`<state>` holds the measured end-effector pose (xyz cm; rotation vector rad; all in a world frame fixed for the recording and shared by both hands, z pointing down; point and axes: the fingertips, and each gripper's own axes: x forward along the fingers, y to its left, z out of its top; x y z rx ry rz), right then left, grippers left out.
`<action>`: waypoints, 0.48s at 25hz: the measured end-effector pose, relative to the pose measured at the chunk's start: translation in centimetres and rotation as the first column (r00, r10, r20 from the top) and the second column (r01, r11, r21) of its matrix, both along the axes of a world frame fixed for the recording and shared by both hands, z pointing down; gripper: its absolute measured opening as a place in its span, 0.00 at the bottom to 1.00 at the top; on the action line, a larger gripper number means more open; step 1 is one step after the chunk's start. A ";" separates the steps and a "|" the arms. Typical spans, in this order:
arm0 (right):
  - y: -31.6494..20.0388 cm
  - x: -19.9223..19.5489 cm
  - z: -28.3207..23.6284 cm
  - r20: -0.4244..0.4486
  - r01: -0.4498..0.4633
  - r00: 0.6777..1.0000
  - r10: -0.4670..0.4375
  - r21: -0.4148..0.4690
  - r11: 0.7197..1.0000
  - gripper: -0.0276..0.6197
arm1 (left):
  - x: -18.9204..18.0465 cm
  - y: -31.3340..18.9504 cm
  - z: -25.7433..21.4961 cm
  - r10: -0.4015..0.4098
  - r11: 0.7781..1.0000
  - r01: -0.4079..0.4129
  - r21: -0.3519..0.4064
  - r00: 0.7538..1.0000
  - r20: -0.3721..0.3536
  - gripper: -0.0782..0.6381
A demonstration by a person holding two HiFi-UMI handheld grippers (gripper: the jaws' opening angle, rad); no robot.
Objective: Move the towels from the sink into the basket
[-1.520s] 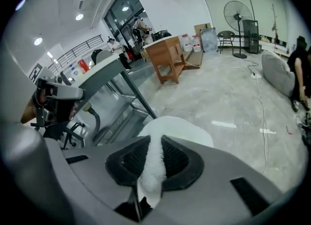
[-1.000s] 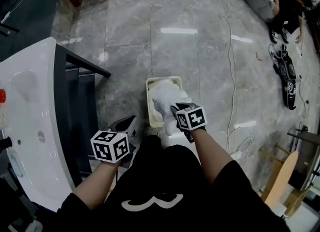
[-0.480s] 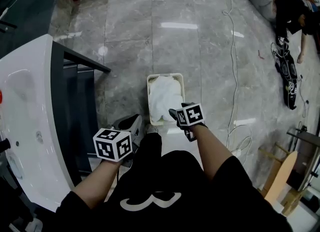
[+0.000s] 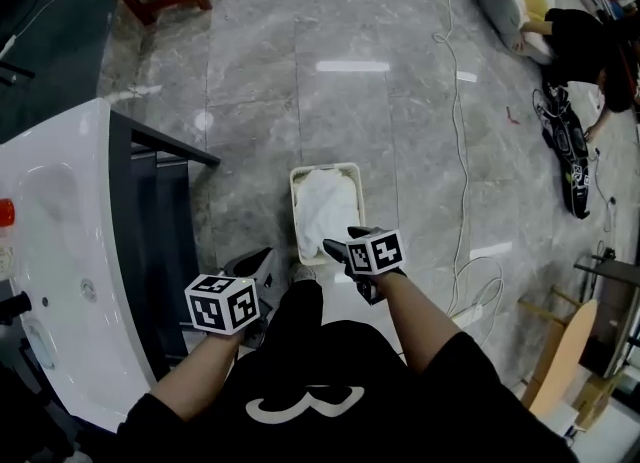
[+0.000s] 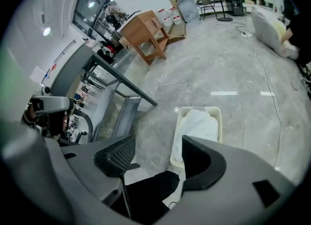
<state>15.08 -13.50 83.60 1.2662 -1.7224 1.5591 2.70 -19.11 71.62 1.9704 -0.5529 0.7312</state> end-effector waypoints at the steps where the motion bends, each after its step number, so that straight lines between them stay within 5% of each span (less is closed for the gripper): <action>1: -0.2 -0.2 -1.0 0.012 -0.010 1.000 0.010 0.022 1.000 0.47 | -0.1 -0.1 -0.4 -0.004 1.000 0.004 -0.001 1.000 0.002 0.12; 5: -1.3 -1.0 -6.5 0.109 -0.098 0.990 0.086 0.108 0.989 0.47 | 0.2 -0.8 -3.0 0.023 0.999 -0.023 0.026 1.000 -0.010 0.12; 9: -4.4 -1.2 -16.6 0.274 -0.179 0.956 0.103 0.271 0.946 0.46 | 2.0 -2.8 -8.1 0.021 0.998 -0.017 0.056 0.997 -0.068 0.12; 12: -6.0 -0.2 -23.0 0.331 -0.224 0.938 0.101 0.360 0.906 0.34 | 3.1 -3.6 -11.8 0.014 0.997 -0.006 0.071 0.993 -0.114 0.12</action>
